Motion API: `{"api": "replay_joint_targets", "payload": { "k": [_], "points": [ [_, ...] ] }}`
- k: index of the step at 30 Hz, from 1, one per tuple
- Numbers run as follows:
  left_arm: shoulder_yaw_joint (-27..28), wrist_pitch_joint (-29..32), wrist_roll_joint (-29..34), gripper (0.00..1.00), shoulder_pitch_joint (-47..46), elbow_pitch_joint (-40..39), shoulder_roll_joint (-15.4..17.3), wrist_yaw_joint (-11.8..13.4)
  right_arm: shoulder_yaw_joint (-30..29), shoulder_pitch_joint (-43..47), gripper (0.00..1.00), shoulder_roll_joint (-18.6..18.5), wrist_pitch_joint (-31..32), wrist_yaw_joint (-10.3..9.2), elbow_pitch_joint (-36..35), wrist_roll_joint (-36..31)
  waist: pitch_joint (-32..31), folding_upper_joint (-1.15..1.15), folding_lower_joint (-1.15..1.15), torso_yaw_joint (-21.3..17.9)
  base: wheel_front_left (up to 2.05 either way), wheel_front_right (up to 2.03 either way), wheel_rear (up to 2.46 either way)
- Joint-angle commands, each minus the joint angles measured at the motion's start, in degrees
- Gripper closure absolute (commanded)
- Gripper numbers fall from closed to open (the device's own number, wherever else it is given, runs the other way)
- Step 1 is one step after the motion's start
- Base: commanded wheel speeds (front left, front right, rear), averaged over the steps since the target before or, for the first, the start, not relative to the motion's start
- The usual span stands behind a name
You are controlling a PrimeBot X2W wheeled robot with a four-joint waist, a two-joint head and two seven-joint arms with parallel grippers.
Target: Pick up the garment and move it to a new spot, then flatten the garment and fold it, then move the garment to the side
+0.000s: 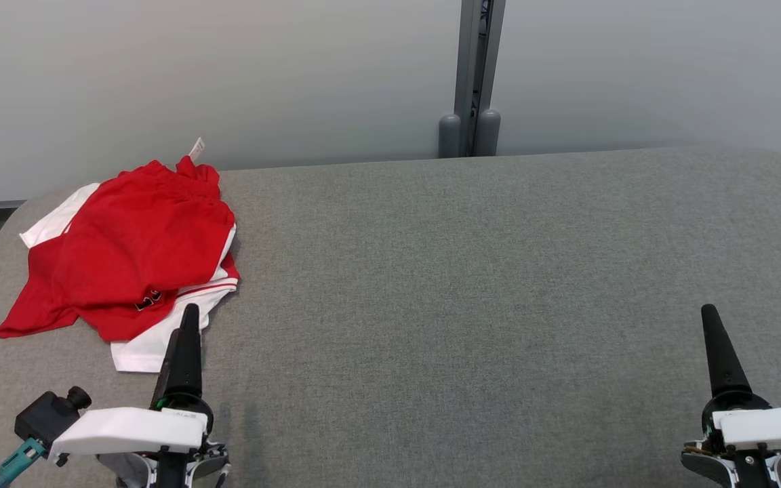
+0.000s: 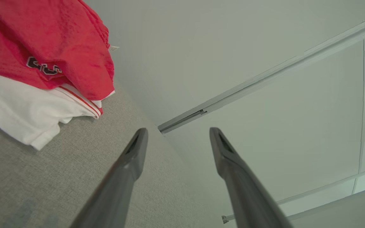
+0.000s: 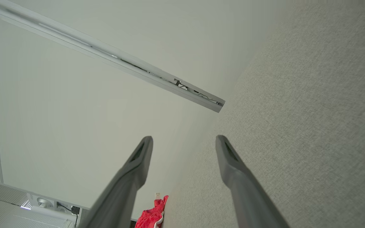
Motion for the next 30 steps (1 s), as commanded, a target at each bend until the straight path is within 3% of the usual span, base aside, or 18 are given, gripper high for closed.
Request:
{"api": "replay_joint_targets", "payload": {
  "k": [1, 12, 30],
  "points": [
    [-0.6, -0.7, 3.2, 0.00, -0.6, -1.5, 0.5, 0.6, 0.2, -0.1, 0.00, -0.6, -0.8, 0.24, -1.6, -3.1, 0.0, 0.00, 0.00, 0.0, 0.00, 0.00, 0.00],
    [-1.6, -3.2, 17.3, 0.00, 0.4, -2.3, 0.6, 2.4, 1.9, 1.1, 0.00, -0.7, -3.4, 0.26, -4.0, -16.4, 0.0, 0.00, 0.00, 0.1, 0.00, 0.00, 0.00],
    [-3.0, -6.6, 32.5, 0.00, 2.2, -1.7, 0.9, 2.9, 4.0, 2.5, 0.00, -0.8, -6.7, 0.30, -5.9, -35.8, -0.3, 0.00, 0.00, 0.4, 0.00, 0.00, 0.00]
  ]
}}
